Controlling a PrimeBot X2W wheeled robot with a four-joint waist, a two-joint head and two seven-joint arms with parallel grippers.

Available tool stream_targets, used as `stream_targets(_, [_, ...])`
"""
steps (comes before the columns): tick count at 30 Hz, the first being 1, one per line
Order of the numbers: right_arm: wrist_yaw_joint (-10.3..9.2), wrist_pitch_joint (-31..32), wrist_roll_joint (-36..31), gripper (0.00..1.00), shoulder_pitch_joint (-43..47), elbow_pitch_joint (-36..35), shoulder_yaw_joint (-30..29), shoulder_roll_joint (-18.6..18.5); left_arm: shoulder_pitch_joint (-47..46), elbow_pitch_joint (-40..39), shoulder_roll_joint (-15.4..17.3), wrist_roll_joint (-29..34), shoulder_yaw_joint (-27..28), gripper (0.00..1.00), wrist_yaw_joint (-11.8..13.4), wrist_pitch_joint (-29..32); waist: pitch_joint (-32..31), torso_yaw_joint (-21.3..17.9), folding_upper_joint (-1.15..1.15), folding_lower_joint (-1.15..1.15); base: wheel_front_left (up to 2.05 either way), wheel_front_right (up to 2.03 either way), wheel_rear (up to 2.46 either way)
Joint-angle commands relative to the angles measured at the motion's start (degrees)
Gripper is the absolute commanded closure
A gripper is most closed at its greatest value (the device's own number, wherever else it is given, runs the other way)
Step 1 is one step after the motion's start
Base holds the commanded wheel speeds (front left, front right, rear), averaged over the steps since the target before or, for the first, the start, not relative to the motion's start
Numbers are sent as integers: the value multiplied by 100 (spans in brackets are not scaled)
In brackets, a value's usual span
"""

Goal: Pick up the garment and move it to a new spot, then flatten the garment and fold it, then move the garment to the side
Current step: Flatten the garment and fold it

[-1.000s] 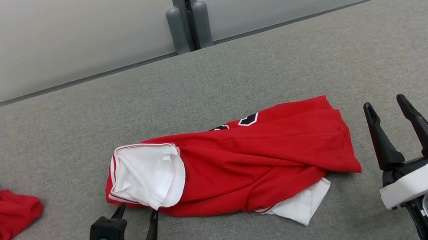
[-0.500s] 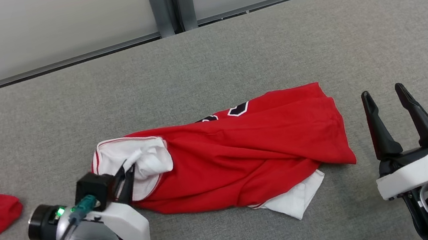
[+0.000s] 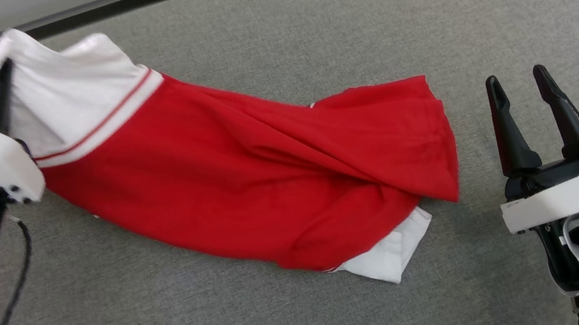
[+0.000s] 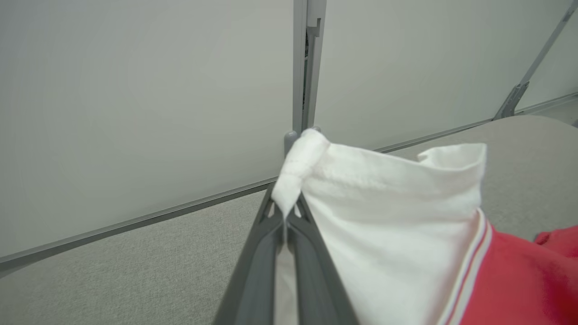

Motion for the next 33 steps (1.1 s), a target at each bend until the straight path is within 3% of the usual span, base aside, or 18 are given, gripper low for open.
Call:
stream_targets(1, [13, -27, 37, 0, -114, -27, -22, -2, -325, 280, 107, -87, 111, 100, -25, 72, 251, -160, 0, 0, 0, 0, 0])
stream_targets(8, [12, -27, 43, 0, -297, -25, -8, 54, -1153, 1447, 162, -142, 204, 100, -131, -132, 478, -346, 0, 0, 0, 0, 0])
stream_targets(9, [13, -27, 39, 0, -314, -14, -3, 60, -1233, 1644, 156, -154, 200, 70, -156, -191, 476, -365, 0, 0, 0, 0, 0])
stream_targets(10, [13, -27, 34, 0, -327, 3, 2, 64, -1293, 1840, 157, -151, 173, 15, -184, -242, 458, -382, 0, 0, 0, 0, 0])
stream_targets(11, [13, -27, 21, 0, -326, 19, 5, 65, -1346, 2010, 148, -157, 147, 0, -211, -316, 426, -395, 0, 0, 0, 0, 0])
stream_targets(18, [13, -27, -48, 0, -96, 168, 37, 13, -1082, 2521, 27, -241, -162, 0, -355, -1122, -159, -240, 0, 0, 0, 0, 0])
stream_targets(25, [13, -27, 20, 0, 236, 370, 247, -68, -132, 1961, -121, -456, -297, 0, -358, -1927, -813, 117, 0, 0, 0, 0, 0])
stream_targets(29, [12, -27, 90, 0, 389, 495, 370, -135, 618, 1296, -211, -491, -295, 0, -175, -2219, -1040, 311, 0, 0, 0, 0, 0])
stream_targets(33, [12, -27, 166, 0, 503, 596, 434, -198, 1524, 373, -302, -479, -230, 0, 241, -2409, -1216, 476, 0, 0, 0, 0, 0])
